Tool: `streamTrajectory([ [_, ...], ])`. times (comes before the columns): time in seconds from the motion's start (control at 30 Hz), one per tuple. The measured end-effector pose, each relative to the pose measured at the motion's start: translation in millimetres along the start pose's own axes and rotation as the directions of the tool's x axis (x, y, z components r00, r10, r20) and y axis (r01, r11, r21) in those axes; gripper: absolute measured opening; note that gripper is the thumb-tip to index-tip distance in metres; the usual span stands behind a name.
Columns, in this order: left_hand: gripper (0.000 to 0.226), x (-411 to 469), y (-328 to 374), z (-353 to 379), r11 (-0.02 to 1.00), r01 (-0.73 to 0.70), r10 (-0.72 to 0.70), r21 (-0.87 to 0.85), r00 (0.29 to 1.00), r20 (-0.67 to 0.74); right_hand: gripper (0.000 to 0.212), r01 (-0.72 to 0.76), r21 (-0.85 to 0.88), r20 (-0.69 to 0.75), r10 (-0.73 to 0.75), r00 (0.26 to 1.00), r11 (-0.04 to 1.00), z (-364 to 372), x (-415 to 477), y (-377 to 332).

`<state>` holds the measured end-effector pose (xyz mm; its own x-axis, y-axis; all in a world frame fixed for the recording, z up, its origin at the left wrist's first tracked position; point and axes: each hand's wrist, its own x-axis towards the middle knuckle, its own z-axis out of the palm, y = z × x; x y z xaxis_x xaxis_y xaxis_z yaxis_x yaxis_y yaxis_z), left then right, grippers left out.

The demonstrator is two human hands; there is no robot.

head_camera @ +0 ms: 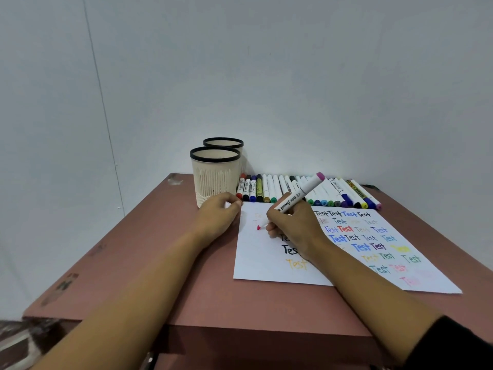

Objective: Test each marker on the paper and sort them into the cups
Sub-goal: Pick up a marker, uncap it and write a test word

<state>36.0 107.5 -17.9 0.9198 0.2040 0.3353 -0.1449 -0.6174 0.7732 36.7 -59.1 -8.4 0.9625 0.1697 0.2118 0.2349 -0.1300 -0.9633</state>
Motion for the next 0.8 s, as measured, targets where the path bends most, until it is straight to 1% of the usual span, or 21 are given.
streamTrajectory([
  [0.1, 0.022, 0.7, -0.9, 0.8, 1.000, -0.003, 0.003, 0.014, 1.000, 0.008, 0.016, -0.009, -0.047, 0.011, 0.010, 1.000, 0.999, -0.3, -0.9, -0.6],
  [0.17, 0.022, 0.8, -1.1, 1.0, 1.000, -0.004, 0.004, 0.012, 1.000, 0.009, 0.017, -0.010, -0.037, 0.003, 0.011, 1.000, 0.999, -0.4, -1.2, -0.5],
  [0.27, 0.020, -0.5, 0.7, 0.5, 1.000, -0.009, 0.009, 0.001, 1.000, 0.007, 0.016, -0.004, 0.038, -0.090, 0.008, 0.996, 0.999, -1.6, 0.6, 1.7],
  [0.33, 0.020, -1.3, 1.5, 0.1, 1.000, -0.013, 0.013, 0.006, 1.000, 0.008, 0.016, -0.008, 0.049, -0.134, 0.014, 0.991, 0.999, -2.2, 1.6, 2.7],
  [0.5, 0.022, -1.0, 0.4, 0.4, 1.000, -0.018, 0.018, 0.019, 1.000, -0.001, 0.019, -0.006, 0.019, -0.080, 0.008, 0.997, 1.000, -0.5, -0.4, 1.6],
  [0.63, 0.021, -0.2, -0.1, 0.3, 1.000, -0.017, 0.016, 0.014, 1.000, 0.007, 0.016, 0.002, -0.015, -0.100, -0.003, 0.995, 1.000, -0.2, -1.0, 1.2],
  [0.8, 0.022, -1.1, 1.4, 0.4, 1.000, -0.016, 0.016, 0.020, 1.000, 0.004, 0.018, 0.001, -0.004, -0.069, -0.001, 0.998, 1.000, -0.5, -1.7, 0.6],
])
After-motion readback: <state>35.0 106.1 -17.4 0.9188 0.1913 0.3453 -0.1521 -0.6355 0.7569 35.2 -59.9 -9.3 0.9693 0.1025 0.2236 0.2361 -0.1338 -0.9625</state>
